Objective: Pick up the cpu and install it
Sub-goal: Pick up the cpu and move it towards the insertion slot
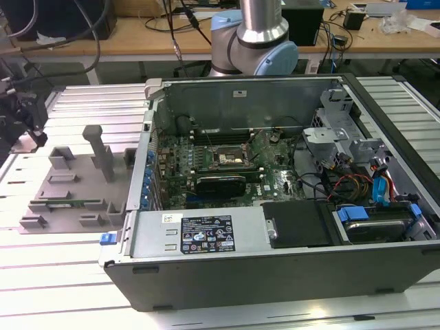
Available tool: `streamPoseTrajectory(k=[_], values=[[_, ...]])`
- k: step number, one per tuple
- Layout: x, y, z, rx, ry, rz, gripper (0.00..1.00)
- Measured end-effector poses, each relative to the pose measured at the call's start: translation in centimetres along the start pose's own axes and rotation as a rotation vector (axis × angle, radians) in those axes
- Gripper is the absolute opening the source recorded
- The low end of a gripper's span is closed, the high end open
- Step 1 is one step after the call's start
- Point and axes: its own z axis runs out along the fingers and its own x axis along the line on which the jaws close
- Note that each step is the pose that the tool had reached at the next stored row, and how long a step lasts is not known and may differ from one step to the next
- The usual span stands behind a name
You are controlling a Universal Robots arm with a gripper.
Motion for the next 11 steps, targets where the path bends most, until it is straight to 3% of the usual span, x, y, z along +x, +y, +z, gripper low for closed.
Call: streamPoseTrajectory(k=[3,9,11], values=[[-0.09,0.07,-1.68,-0.0001,-0.0001,0.000,0.55],[-0.18,0.15,-3.69,0.0000,-0.0001,0.000,0.55],[-0.24,0.20,-4.80,-0.0001,-0.0001,0.000,0.55]])
